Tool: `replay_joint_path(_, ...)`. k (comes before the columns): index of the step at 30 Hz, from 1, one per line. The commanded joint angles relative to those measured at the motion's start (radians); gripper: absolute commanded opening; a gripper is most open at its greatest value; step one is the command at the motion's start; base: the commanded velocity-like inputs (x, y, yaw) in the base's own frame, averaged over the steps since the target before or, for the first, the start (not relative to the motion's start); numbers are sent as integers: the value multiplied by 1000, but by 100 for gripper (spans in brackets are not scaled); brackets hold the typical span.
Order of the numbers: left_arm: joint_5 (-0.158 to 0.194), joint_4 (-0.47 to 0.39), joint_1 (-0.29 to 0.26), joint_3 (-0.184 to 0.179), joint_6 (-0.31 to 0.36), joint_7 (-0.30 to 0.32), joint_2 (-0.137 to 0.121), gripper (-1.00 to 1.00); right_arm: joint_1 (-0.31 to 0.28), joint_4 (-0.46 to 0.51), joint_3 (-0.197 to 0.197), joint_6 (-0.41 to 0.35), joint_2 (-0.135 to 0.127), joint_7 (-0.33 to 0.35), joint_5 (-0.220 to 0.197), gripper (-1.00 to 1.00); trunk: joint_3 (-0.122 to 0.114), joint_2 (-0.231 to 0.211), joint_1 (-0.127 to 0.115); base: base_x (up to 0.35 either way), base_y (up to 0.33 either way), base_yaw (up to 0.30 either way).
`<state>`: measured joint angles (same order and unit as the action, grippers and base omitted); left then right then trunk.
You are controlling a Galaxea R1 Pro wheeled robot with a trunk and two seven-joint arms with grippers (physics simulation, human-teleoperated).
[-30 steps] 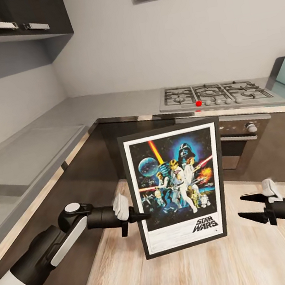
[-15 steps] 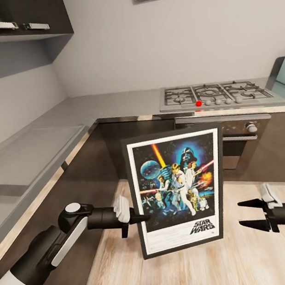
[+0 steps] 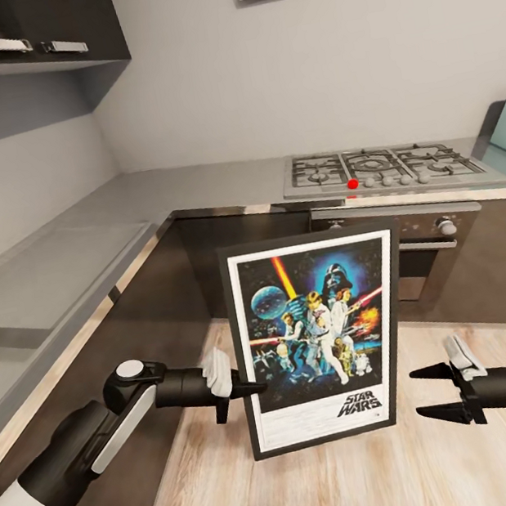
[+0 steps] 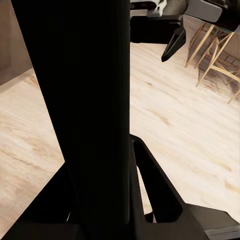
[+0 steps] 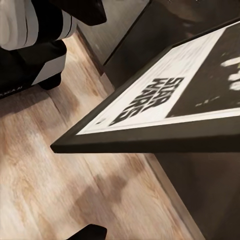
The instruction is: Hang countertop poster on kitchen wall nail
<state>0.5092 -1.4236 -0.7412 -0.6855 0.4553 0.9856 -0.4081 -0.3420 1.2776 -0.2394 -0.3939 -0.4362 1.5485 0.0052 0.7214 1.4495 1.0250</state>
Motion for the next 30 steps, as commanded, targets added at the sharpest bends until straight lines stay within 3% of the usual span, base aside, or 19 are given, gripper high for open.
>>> replay_joint_path(1, 8, -1, -1, -3, 6, -4, -1, -100, -1, 0, 0, -10, 0, 4, 0, 100, 1, 0, 0, 0, 0, 0)
replay_joint_path(14, 8, -1, -1, -8, 6, -4, 0, -100, -2, 3, 3, -8, 20, 4, -11, 100, 1, 0, 0, 0, 0, 0)
replay_joint_path(30, 8, -6, -1, -8, 6, 2, 0, -100, -8, 5, 3, -8, 22, 3, -31, 100, 1, 0, 0, 0, 0, 0)
